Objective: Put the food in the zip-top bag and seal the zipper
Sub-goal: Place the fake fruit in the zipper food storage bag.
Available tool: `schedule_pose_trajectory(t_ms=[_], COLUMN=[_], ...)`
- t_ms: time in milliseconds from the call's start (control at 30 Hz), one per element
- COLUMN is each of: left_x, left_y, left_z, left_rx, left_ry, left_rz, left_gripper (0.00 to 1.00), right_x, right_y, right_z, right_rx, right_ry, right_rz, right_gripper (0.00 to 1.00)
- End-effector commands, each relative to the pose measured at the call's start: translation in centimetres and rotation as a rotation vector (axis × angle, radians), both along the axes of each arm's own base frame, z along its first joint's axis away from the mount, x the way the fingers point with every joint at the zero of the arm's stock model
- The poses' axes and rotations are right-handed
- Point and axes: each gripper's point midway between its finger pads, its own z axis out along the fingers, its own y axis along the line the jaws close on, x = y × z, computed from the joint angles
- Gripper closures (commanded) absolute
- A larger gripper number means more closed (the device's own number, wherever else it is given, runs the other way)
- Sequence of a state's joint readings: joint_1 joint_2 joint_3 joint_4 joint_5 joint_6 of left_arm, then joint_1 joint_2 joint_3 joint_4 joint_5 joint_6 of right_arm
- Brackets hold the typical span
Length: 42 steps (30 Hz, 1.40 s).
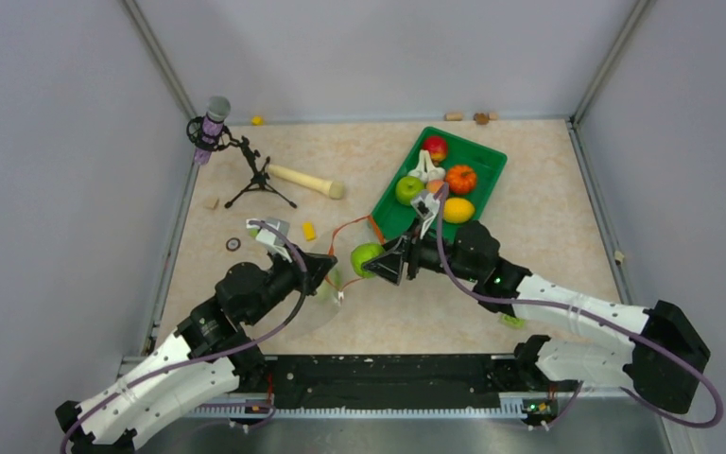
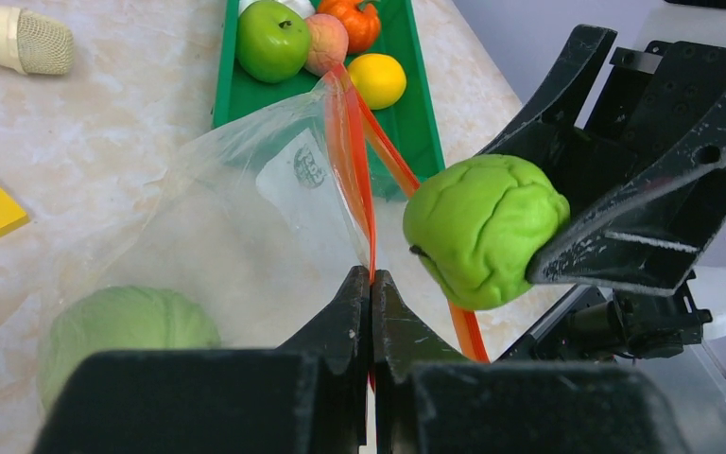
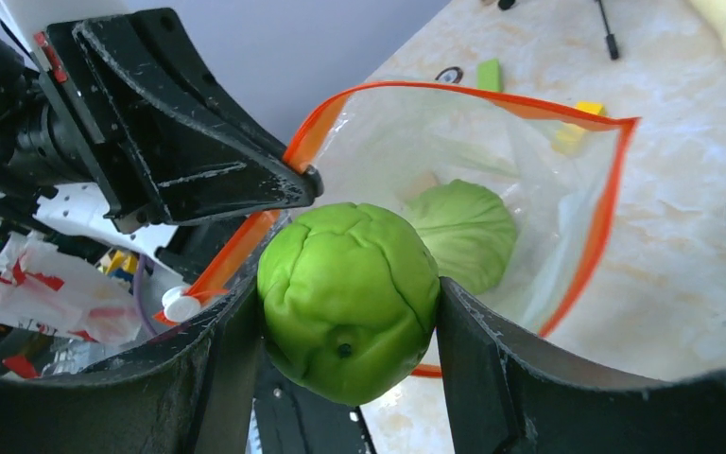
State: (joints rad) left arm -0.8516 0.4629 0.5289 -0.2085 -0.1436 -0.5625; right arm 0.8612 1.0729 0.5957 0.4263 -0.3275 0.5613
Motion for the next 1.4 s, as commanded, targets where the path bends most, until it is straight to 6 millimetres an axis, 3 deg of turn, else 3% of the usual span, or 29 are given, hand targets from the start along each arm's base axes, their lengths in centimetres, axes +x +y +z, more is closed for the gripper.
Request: schedule_pose_trajectory(t_ms=[0,300,667,800,867,1033,1167,1367], left_x=[-0.1,-0.2,-0.3,-0.3,-0.3,-0.1,0.0,0.4], left_y=[-0.6,-0.9,-1.0,-1.0,-0.9,-0.8,-0.7,-0.3], left_z=[1.6,1.6,1.6,1.7,1.7,1.5,1.5,1.4], left_rx=[-0.046,-0.04,-0.038,-0.038,-0.039,-0.034,-0.032,-0.03], left_ry=[-0.045,-0.05,-0.051,-0.051,-0.052,-0.051,-0.05,-0.05], left_rz=[-0.028,-0.047,-0.055,-0.056,-0.052,-0.04,-0.031,0.0], left_gripper=[1.0,1.0,1.0,1.0,1.0,1.0,1.0,1.0], right_x=[0.1,1.3,2.4,3.0,3.1,3.3,3.4,3.4], right_y=[2.0,5.3,6.9,6.7,6.6,6.2,5.6,3.4], right_z=[3.2,0.8,-1.1,-1.7,-1.7,-1.9,-1.4,0.8], right_rx=[0.036,-0.043,-0.169,-0.218,-0.221,-0.242,-0.25,-0.226], right_ry=[-0.104,-0.052,-0.076,-0.079,-0.084,-0.083,-0.101,-0.146], right_rz=[0.007,-0.01,-0.099,-0.147,-0.152,-0.17,-0.187,-0.244], right_gripper=[0.79,0.73,0.47,0.28,0.25,0.04,0.01,0.01])
